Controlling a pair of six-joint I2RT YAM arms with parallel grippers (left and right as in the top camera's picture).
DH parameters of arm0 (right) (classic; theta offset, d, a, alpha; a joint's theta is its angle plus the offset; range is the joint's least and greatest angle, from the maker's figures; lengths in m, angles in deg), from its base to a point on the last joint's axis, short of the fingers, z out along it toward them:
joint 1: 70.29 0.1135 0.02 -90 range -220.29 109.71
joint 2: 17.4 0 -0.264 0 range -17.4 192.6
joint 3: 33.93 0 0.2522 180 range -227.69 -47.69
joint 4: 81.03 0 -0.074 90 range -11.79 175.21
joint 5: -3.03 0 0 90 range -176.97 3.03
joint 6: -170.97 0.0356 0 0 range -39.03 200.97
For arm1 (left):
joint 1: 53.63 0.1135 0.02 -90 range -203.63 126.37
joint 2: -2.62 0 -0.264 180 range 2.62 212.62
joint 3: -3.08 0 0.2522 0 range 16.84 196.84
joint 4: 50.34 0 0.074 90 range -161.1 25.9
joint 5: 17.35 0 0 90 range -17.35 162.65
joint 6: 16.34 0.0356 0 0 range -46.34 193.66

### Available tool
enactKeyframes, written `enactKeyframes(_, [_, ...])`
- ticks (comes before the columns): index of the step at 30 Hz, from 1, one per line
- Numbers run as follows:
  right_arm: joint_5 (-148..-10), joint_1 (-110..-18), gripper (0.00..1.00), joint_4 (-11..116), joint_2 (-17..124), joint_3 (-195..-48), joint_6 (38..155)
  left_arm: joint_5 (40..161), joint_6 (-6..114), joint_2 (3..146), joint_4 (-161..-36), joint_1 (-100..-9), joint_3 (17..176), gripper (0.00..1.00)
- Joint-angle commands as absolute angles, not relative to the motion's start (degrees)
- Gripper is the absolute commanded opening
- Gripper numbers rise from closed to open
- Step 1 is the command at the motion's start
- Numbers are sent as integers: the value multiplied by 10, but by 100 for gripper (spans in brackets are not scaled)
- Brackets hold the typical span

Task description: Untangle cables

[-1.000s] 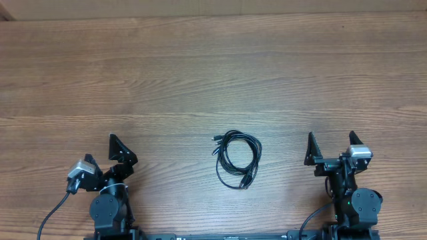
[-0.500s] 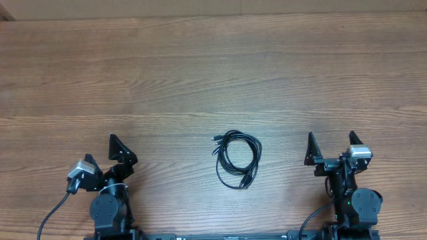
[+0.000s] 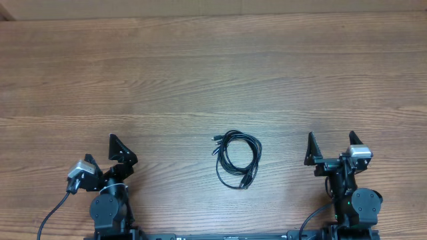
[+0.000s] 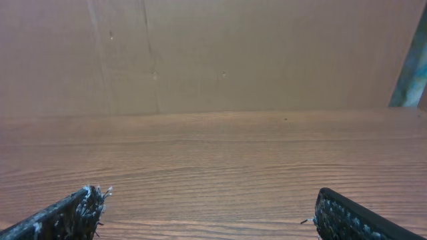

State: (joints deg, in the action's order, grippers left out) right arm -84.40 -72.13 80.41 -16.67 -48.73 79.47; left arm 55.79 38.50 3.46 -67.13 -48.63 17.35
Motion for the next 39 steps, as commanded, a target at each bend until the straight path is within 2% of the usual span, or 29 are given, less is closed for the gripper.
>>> enactKeyframes(1, [-847,-724,100,805,-172,-481,794,560,394,29,-671,-484,171,100])
enactKeyframes(6, [-848,-724,100,806,-172,-481,793,562,363,29,-663,-484,171,99])
enactKeyframes(9, [-934,-724,100,811,-172,-482,757,527,354,29,-645,-484,171,100])
enactKeyframes(11, [-949,-724,100,812,-172,-482,758,578,346,29,-604,-484,171,100])
enactKeyframes(15, [-949,-724,100,812,-172,-482,757,740,426,29,-475,-484,175,100])
enactKeyframes(17, [-949,-724,100,812,-172,-482,757,757,426,29,-460,-484,194,100])
enactKeyframes(28, [-942,-724,100,837,-172,-482,772,722,424,63,-651,-484,419,100])
enactKeyframes(30, [-916,-724,100,880,-172,-482,822,722,424,89,-671,-484,452,100])
enactKeyframes(35, [-857,-724,100,1007,-172,-504,829,741,424,185,-690,-484,532,100])
enactKeyframes(39, [-859,-724,100,988,-171,-575,828,767,425,283,-724,-484,624,100])
